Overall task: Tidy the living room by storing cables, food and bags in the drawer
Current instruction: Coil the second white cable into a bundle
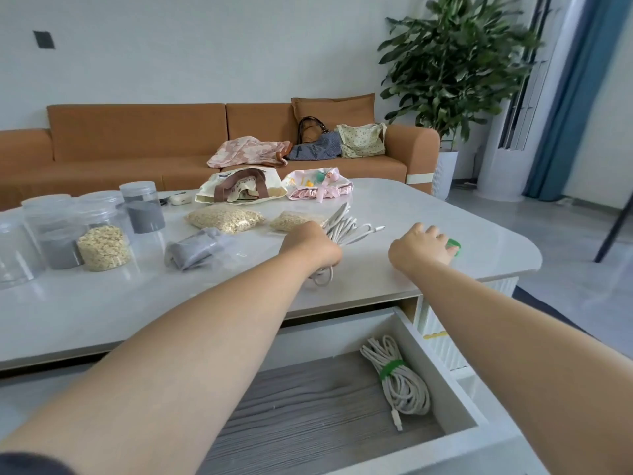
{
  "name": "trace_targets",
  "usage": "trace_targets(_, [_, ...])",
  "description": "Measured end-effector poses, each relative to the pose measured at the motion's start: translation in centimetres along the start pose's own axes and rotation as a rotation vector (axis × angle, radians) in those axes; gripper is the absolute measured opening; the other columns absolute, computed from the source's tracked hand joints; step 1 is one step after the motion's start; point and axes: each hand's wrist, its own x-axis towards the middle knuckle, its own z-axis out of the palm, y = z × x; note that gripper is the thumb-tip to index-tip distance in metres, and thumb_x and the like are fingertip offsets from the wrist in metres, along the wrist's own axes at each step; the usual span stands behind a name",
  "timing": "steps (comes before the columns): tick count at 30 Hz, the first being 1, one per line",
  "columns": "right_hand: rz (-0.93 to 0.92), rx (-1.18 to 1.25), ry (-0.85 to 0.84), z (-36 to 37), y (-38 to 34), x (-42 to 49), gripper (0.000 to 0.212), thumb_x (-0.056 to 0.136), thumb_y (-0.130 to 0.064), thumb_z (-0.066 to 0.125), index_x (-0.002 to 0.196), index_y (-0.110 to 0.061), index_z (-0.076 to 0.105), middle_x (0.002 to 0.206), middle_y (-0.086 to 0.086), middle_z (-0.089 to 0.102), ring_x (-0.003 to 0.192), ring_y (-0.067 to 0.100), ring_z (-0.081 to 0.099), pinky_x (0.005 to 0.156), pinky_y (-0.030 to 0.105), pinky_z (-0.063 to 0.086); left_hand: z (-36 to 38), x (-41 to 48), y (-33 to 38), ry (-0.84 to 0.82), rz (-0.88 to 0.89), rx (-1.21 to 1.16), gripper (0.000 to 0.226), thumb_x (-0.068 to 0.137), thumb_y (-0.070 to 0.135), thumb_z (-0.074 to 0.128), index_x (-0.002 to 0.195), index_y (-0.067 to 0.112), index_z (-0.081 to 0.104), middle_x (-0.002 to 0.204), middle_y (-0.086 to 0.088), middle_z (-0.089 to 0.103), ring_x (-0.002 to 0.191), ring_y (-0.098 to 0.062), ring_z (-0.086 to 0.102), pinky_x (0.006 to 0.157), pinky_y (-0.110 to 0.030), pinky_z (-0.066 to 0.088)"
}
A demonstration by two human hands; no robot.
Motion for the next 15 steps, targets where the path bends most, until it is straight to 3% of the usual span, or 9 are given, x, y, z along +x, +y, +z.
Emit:
trace_targets(3, [0.028,0.02,-0.053,0.3,0.6,0.4,0.052,0.093,-0.027,0.04,0.14,-0.011,0.028,0.145,0.016,0.032,0.136,0.034,0.026,0.112,0.048,0.021,0.0,0.0,0.0,0.005,-0.003,0.008,0.014,0.068,0.011,0.062,0.066,0.011,0.049,0.067,-0.004,0.057,0.058,-0.019,0.058,0.044,-0.019,0.039])
trace_targets(9, [-0.144,0.151,0.098,1.2,0.5,0.3,0.027,0.088,-0.005,0.042,0.113,-0.004,0.05,0.117,0.017,0.058,0.117,0.033,0.044,0.094,0.037,0.034,-0.3,0.3,-1.1,0.043,-0.009,-0.001,0.015,0.07,0.01,0.058,0.066,0.013,0.045,0.066,-0.003,0.057,0.062,-0.021,0.06,0.049,-0.02,0.04])
trace_targets(12, [-0.196,0.231,0.137,1.3,-0.2,0.0,0.032,0.084,0.002,0.044,0.111,-0.008,0.059,0.111,0.012,0.062,0.109,0.031,0.052,0.095,0.034,0.032,-1.2,0.6,-1.7,0.079,-0.017,-0.016,0.017,0.073,0.012,0.061,0.067,0.014,0.046,0.066,-0.002,0.055,0.06,-0.017,0.056,0.047,-0.02,0.037])
trace_targets(15, [-0.275,0.382,0.182,1.5,-1.9,-0.5,0.036,0.083,0.004,0.046,0.112,-0.009,0.063,0.109,0.013,0.065,0.103,0.032,0.055,0.091,0.033,0.039,-2.5,0.9,-2.6,0.113,-0.014,-0.024,0.02,0.074,0.011,0.062,0.066,0.016,0.044,0.066,-0.001,0.053,0.061,-0.017,0.055,0.046,-0.021,0.036])
